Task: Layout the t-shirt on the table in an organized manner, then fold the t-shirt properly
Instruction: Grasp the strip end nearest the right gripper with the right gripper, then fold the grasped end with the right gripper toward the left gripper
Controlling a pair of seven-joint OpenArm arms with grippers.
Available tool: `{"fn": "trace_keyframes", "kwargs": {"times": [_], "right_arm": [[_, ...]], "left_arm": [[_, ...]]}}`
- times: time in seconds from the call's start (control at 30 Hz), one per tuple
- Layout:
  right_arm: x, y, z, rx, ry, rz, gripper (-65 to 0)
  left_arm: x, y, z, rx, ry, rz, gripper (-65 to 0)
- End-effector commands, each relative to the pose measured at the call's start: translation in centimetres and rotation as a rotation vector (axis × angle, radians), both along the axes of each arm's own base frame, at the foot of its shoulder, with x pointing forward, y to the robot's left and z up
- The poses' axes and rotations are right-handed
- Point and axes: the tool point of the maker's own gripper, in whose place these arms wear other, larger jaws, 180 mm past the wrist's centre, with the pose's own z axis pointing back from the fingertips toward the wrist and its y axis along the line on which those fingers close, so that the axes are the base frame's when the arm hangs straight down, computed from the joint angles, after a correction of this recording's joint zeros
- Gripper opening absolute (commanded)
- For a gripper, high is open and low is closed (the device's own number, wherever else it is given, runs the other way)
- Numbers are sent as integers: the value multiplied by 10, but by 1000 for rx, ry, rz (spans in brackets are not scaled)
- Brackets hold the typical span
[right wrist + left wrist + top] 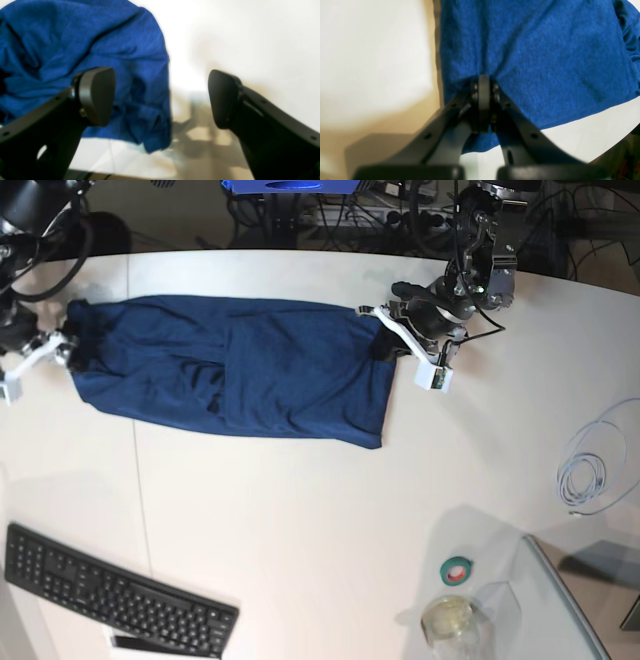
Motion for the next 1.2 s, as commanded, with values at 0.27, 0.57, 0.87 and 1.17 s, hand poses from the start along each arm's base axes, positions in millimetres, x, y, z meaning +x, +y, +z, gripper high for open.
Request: {"fn": "trace_keyframes", "kwargs": {"times": [0.27,0.57,0.87,1.17], "right_arm": [[-33,-10,-20,102,35,-145,-102],[-34,43,-32,300,38,-103,-102],[-47,87,-29,307,59,62,-102],[-22,83,-34,269,50,74,-204]], "left_arm": [[0,3,1,14,1,-1,-650],[-1,5,0,16,3,0,-650],[1,4,2,16,-3,-1,-650],[0,4,2,16,-1,-3,-650]]}}
